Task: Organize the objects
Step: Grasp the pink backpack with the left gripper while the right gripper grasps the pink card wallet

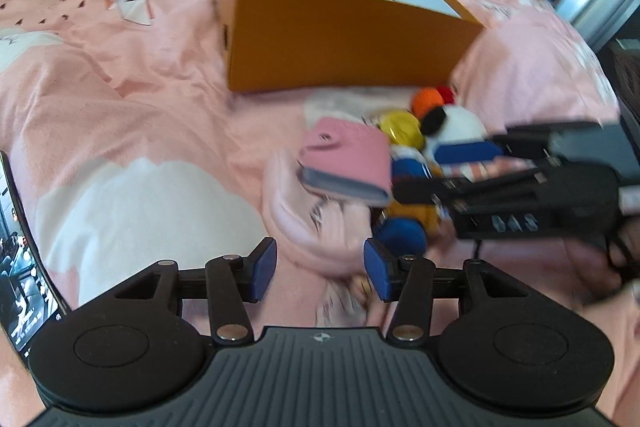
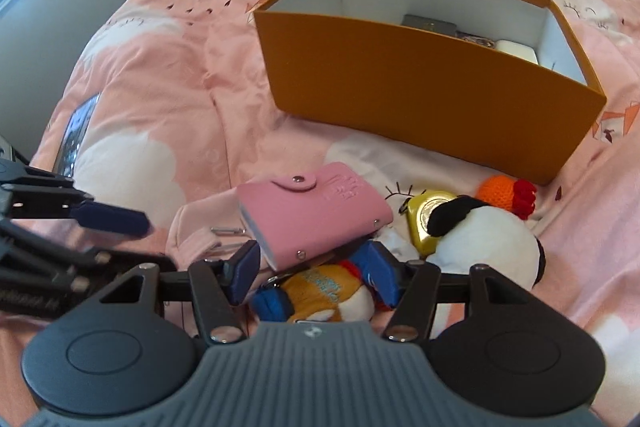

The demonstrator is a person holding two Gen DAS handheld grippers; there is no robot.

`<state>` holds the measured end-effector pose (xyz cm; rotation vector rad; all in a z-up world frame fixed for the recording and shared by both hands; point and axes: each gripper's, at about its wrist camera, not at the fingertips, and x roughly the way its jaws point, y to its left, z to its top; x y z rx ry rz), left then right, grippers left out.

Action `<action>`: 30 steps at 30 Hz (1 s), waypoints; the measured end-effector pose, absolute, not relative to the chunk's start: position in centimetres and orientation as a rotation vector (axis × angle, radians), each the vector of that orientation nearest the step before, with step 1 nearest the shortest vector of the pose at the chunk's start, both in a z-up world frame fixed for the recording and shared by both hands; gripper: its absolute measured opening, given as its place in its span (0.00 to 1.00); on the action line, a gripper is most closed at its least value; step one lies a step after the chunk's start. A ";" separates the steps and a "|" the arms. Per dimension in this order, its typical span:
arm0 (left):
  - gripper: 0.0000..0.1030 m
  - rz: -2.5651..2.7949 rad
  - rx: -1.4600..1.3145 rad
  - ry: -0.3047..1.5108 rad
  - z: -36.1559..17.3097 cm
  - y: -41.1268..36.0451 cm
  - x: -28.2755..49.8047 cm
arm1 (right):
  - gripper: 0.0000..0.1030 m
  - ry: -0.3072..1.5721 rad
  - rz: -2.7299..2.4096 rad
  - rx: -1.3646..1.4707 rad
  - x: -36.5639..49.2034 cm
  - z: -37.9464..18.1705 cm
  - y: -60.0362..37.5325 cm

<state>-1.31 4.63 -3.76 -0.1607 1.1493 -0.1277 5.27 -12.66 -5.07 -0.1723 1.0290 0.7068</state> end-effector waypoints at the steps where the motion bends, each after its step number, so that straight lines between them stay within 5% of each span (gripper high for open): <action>1: 0.59 -0.142 -0.148 1.156 -3.9 4.5 -1.5 | 0.60 1.028 0.702 -0.189 5.1 -5.1 -12.5; 9: 0.59 -0.190 -0.171 1.202 -6.2 4.4 -1.0 | 0.52 1.070 0.721 -0.312 3.8 -6.5 -11.6; 14: 0.42 -0.167 -0.134 1.151 -6.0 4.1 -0.8 | 0.52 1.067 0.721 -0.309 4.0 -6.6 -11.6; 25: 0.38 -0.268 -0.201 0.961 -4.7 4.3 1.6 | 0.40 0.930 0.671 -0.374 5.0 -6.2 -11.0; 30: 0.38 -0.288 -0.194 0.908 -4.3 3.8 3.8 | 0.26 0.888 0.644 -0.313 7.0 -5.6 -11.6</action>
